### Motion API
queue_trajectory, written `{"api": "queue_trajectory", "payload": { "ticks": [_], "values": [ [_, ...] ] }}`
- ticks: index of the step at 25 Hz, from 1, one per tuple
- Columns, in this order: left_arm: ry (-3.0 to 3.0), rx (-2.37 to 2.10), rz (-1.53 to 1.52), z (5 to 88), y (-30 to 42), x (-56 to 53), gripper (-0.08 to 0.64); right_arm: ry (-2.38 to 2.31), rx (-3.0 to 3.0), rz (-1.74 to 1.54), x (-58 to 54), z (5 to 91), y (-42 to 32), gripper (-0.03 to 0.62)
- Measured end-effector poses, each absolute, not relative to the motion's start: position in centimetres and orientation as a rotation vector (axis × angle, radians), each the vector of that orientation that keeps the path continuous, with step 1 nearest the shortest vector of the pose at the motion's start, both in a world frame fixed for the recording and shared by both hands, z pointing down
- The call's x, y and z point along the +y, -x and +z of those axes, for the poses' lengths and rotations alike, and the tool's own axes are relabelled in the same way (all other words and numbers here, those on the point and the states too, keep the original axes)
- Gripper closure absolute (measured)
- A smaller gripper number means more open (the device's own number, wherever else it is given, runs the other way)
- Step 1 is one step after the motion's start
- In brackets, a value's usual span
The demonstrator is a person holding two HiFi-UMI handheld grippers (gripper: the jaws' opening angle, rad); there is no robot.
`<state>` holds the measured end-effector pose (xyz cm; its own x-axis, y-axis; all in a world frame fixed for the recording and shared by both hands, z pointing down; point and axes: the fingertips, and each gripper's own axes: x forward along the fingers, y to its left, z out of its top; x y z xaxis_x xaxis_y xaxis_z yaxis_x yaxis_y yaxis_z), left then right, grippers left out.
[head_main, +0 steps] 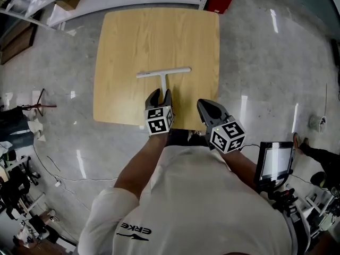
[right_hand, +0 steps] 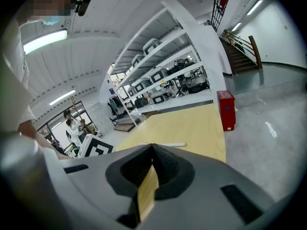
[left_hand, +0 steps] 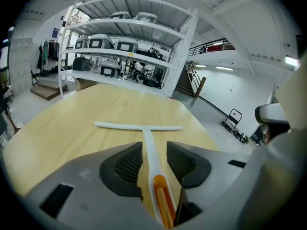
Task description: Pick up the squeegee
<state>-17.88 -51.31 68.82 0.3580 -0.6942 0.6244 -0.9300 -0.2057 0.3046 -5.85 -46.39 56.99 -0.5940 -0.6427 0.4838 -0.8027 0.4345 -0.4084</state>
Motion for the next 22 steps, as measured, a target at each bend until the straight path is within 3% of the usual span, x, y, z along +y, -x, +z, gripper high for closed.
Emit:
{"api": "queue_trajectory", "payload": {
  "ticks": [22],
  "values": [
    [-1.891,-1.393,0.575,72.1,17.5,-52.3,0.419,-1.258,-2.402,0.922,-46.5,57.6,5.4,0.588]
  ]
}}
